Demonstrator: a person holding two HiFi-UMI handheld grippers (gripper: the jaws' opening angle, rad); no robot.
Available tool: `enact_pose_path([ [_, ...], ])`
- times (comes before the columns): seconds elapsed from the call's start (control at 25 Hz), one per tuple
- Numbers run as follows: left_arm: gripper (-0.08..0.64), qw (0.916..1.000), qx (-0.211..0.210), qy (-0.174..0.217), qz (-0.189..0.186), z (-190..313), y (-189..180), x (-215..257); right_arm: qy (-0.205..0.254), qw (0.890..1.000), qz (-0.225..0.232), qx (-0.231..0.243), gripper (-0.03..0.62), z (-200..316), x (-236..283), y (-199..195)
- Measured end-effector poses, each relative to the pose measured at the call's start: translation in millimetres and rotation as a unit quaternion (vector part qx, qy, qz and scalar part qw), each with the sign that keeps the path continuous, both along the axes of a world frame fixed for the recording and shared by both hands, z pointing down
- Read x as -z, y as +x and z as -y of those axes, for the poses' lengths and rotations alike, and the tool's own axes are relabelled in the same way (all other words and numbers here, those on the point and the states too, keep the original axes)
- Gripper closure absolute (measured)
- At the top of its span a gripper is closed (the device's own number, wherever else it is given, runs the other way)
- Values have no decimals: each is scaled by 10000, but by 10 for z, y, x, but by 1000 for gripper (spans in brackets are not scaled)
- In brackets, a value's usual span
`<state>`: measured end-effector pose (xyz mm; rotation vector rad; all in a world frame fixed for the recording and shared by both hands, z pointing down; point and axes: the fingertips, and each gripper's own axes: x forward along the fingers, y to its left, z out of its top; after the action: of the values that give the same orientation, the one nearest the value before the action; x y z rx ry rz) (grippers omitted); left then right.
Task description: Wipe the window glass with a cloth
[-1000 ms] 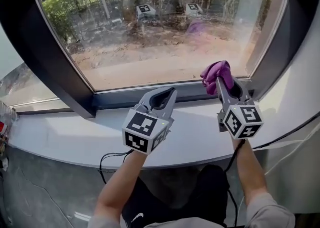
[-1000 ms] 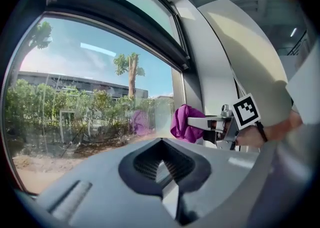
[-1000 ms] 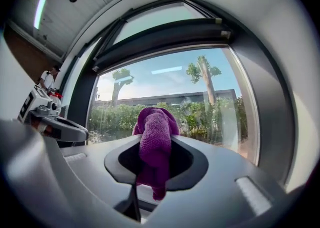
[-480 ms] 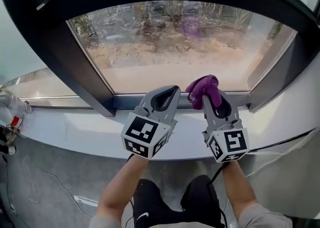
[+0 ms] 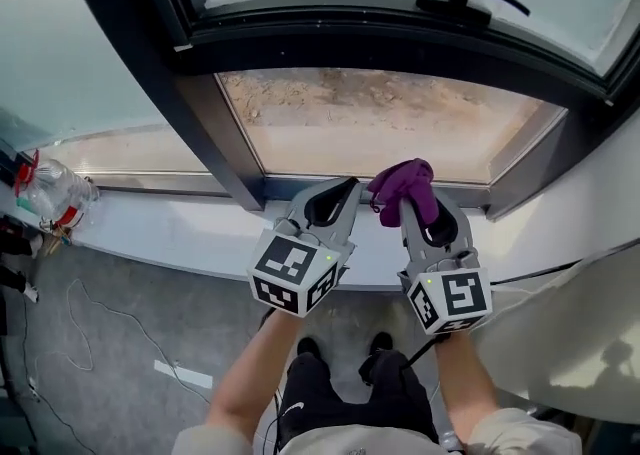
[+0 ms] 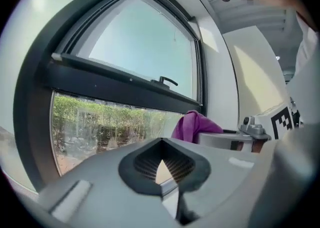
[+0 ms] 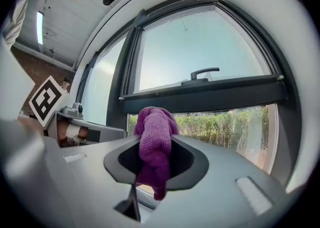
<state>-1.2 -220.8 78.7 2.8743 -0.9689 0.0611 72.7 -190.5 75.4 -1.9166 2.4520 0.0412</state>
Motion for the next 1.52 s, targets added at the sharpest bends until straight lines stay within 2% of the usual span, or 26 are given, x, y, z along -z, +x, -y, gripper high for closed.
enact_pose_path([
  [0.2, 559, 9998, 183, -99, -57, -299, -172, 541, -110, 9996, 39, 239, 474, -279, 653, -205],
  [0.4, 559, 9998, 192, 9, -29, -512, -299, 1084, -147, 9985, 172, 492, 474, -437, 1219, -350],
  [0.52, 559, 9999, 91, 38, -50, -641, -338, 1307, -71, 9988, 141, 453, 474, -550, 1454, -395],
  [0.76, 559, 9997, -20, 193, -172, -842, -351, 1677, 44, 9992, -67, 381, 474, -750, 1717, -318],
  [1.0, 559, 9987, -192, 447, -174, -990, -288, 1977, 264, 9989, -44, 381, 474, -911, 1989, -274],
  [1.24, 559, 9976, -298, 598, -184, -1054, -251, 2118, 485, 9984, -83, 268, 474, -1023, 2172, -195],
  [1.52, 559, 9971, -317, 651, -232, -1073, -211, 2203, 458, 9985, -174, 252, 474, -1052, 2201, -149],
])
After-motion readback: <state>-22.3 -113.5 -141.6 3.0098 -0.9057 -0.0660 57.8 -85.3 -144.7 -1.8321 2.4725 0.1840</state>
